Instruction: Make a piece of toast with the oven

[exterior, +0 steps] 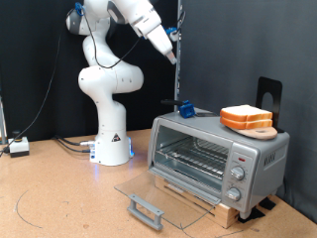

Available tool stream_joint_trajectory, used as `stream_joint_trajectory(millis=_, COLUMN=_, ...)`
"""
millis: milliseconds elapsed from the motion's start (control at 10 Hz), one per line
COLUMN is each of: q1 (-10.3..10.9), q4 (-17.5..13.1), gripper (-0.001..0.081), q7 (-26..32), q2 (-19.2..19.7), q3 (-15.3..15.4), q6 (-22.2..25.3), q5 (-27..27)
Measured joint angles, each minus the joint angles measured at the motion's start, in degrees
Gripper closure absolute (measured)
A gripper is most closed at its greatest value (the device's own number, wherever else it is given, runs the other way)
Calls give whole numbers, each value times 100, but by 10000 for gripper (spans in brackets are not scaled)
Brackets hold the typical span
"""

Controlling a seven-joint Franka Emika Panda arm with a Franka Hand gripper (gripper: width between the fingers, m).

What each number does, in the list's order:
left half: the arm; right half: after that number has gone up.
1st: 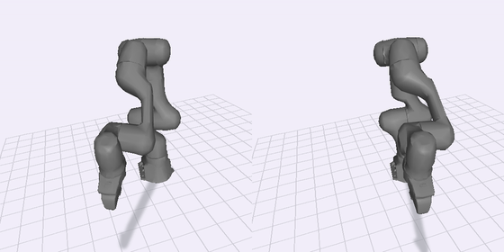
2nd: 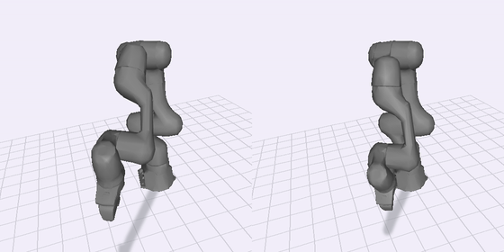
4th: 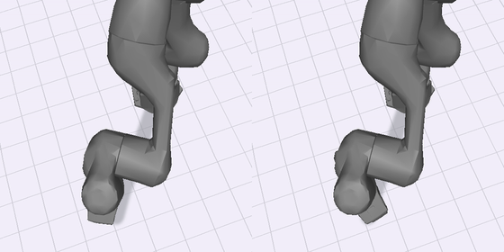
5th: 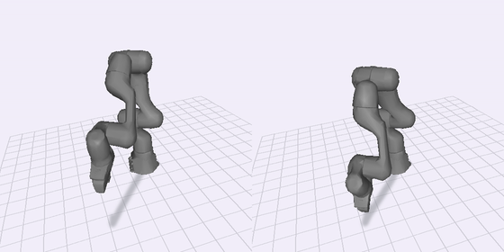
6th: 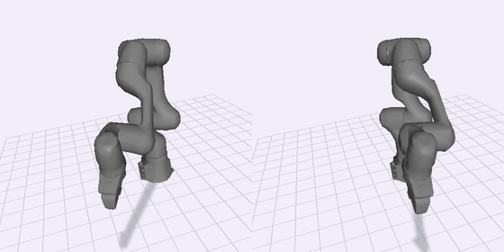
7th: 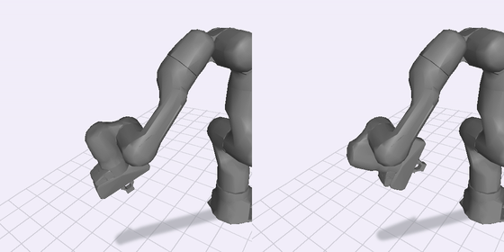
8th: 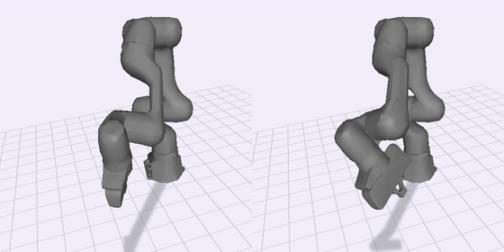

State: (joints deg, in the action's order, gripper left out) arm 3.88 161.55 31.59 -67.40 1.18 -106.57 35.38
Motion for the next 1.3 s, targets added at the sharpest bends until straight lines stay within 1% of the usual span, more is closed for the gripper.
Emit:
stream_joint_trajectory(millis=200, q1=58, q4=216, gripper=-3, q7=165, q2=1, q3=105, q6=49, q5=-1)
stream_joint_trajectory(millis=300, q1=72, q4=300, gripper=-3, q7=167, q2=4, q3=209, q6=20, q5=12)
stream_joint_trajectory(millis=500, q1=96, q4=418, gripper=-3, q7=193, q2=67, q3=489, q6=-116, q5=94)
stream_joint_trajectory(millis=600, q1=125, q4=472, gripper=-3, q7=231, q2=139, q3=671, q6=-291, q5=161)
stream_joint_trajectory(millis=900, q1=167, q4=542, gripper=-3, q7=238, q2=490, q3=1183, q6=-703, q5=418)
stream_joint_trajectory(millis=1300, q1=166, q4=599, gripper=-3, q7=272, q2=1080, q3=1614, q6=-1258, q5=693)
